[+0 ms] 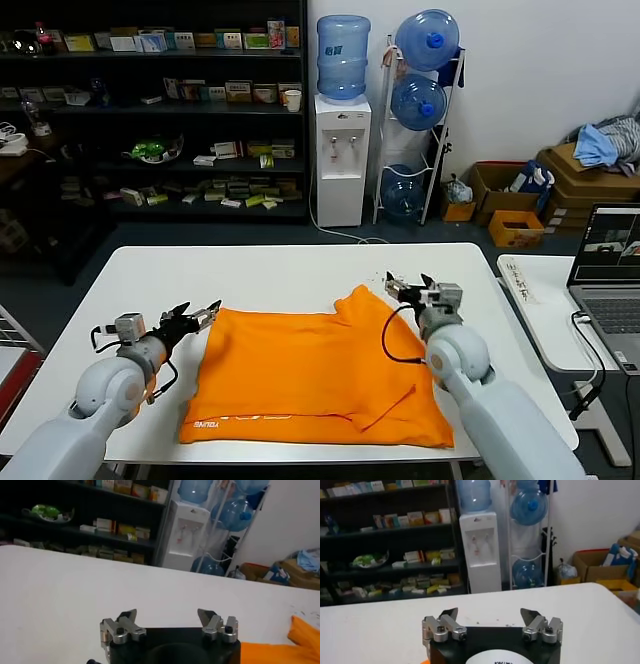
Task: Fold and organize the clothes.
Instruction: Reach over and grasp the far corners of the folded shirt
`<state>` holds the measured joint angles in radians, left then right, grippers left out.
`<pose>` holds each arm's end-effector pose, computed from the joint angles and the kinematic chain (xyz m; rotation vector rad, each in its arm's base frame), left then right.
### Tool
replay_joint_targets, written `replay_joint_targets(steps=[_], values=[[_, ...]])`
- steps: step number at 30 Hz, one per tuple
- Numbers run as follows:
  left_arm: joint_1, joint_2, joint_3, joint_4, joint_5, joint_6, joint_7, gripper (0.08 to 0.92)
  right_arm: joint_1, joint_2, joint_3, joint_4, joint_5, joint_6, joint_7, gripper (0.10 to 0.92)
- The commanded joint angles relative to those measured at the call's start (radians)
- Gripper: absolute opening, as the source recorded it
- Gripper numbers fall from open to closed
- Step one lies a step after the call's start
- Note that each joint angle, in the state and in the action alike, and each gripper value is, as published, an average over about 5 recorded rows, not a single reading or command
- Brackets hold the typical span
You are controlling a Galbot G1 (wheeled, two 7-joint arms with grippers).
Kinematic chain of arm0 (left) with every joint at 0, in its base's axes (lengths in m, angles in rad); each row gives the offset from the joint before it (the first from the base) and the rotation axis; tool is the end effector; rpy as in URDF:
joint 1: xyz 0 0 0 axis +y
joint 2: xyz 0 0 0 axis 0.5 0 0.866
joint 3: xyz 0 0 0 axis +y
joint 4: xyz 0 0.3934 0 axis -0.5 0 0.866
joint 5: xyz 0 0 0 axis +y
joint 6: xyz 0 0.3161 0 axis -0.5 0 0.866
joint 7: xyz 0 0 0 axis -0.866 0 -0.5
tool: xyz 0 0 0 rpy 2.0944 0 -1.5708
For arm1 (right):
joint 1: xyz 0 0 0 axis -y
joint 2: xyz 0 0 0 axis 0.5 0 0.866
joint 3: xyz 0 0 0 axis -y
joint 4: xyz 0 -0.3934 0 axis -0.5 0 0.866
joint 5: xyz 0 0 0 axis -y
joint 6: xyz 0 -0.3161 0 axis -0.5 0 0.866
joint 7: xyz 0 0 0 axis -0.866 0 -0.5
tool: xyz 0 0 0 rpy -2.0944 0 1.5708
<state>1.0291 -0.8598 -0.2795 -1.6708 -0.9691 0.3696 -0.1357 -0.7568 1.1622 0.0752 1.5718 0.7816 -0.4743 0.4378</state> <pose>0.3110 0.1785 -0.3182 -0.2096 -2.6465 0.2542 0.3918 -0.0304 -0.3162 0.0776 -2.6765 -0.1396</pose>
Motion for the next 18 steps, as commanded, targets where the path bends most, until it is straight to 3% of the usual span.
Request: replay_joint_targets(steps=[1, 18], values=[[-0.161, -0.032, 0.118, 0.179, 0.015, 0.013, 0.020, 0.823, 0.196, 0.143, -0.102, -0.298, -0.016, -0.048, -0.018, 0.823], [-0.134, -0.046, 0.142, 0.181, 0.096, -0.003, 0.045, 0.823, 0.187, 0.169, -0.107, -0.323, -0.015, -0.065, -0.037, 0.823]])
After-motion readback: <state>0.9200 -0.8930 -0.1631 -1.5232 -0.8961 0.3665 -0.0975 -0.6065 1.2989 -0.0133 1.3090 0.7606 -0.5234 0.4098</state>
